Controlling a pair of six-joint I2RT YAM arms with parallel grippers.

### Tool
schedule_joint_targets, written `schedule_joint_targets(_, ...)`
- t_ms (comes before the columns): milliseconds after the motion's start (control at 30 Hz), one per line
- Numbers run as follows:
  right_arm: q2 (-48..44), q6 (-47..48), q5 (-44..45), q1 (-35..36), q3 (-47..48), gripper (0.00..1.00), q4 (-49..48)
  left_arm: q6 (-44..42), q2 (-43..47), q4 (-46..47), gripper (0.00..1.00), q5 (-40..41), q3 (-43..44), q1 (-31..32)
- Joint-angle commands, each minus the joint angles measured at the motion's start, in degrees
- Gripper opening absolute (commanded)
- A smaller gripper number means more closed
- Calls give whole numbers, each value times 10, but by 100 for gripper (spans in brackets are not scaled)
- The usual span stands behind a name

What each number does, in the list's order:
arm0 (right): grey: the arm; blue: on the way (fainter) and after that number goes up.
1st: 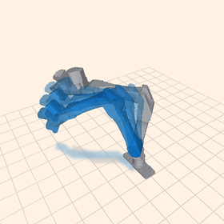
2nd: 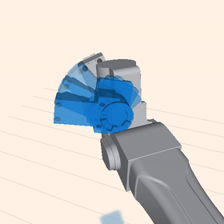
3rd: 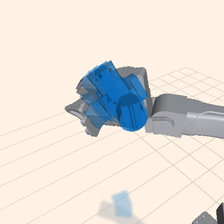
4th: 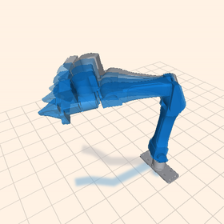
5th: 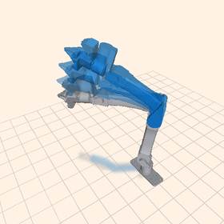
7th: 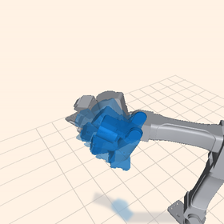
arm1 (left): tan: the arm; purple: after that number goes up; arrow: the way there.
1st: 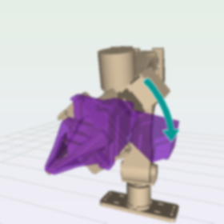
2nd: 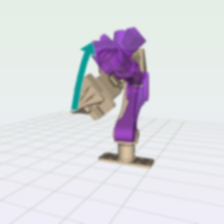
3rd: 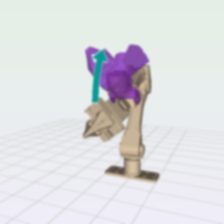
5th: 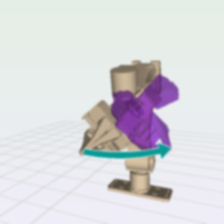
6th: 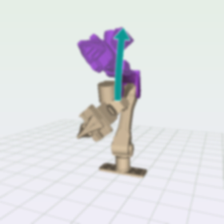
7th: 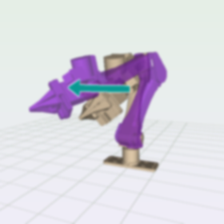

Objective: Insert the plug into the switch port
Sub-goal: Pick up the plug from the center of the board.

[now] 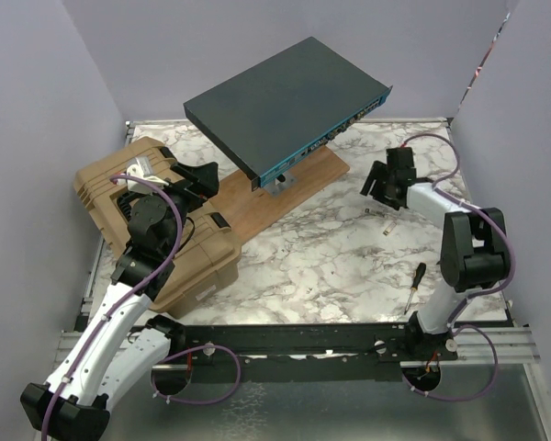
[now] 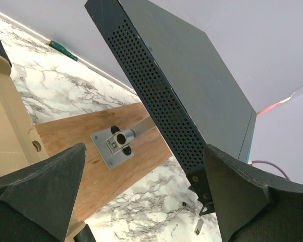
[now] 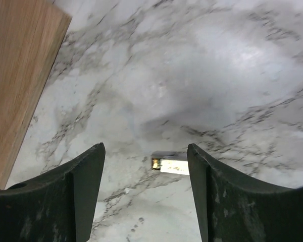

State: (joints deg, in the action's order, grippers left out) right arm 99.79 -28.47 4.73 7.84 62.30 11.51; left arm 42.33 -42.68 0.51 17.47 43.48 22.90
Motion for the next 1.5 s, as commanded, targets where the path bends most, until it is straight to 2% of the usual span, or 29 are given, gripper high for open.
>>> schedule_joint_targets(0,-3,32,-75,-51,8,69,1,-10,8,-4,99,14,6,1)
schedule_joint_targets(233,22,47,-150,-69,8,66,3,-12,8,-4,99,13,7,4)
schedule_joint_targets(733,-9,51,-165,-69,-72,65,14,-15,14,-4,99,17,0,9)
schedule_joint_targets(867,-19,42,-197,-69,-81,64,24,-16,15,-4,99,16,0,11)
schedule_joint_targets(1200,-66,10,-246,-64,-167,48,-30,-12,17,-3,99,14,-6,11)
schedule_joint_targets(1333,-70,3,-214,-43,-173,46,-38,-11,17,-2,99,12,-5,11)
schedule_joint_targets(1467,-78,-4,-116,-2,-168,45,-36,-10,16,-2,99,12,-6,11)
